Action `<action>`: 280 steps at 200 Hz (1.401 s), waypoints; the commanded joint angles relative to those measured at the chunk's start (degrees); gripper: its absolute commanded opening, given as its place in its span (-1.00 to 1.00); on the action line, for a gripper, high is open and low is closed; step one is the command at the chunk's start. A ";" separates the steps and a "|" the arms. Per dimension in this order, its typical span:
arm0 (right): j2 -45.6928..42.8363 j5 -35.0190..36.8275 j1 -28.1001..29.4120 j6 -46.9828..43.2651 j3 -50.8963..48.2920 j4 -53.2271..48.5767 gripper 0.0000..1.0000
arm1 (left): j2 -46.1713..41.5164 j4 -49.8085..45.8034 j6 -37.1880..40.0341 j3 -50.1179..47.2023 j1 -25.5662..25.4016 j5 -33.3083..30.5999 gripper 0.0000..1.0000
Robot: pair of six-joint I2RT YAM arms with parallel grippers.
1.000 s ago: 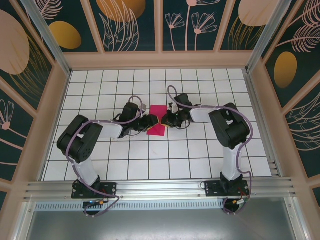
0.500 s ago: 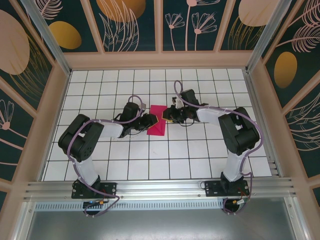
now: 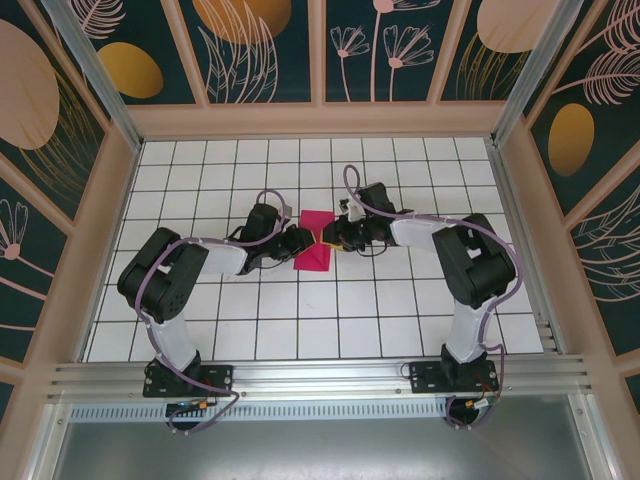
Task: Fold a paper plane with a square sheet of paper (pick it up from the middle)
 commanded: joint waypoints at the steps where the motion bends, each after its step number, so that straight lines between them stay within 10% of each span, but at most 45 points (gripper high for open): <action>1: 1.57 -1.62 0.42 -1.59 1.54 1.32 -0.49 | 1.06 0.42 0.05 1.20 0.00 -0.15 -0.58; 114: 2.51 3.62 -0.01 -3.03 1.93 -0.35 -0.92 | 1.68 3.01 -0.03 1.69 0.07 2.69 -0.56; 280: 3.20 7.00 -1.07 -2.77 0.70 -1.68 -0.94 | 5.96 6.88 -1.20 3.54 -0.10 7.20 -0.57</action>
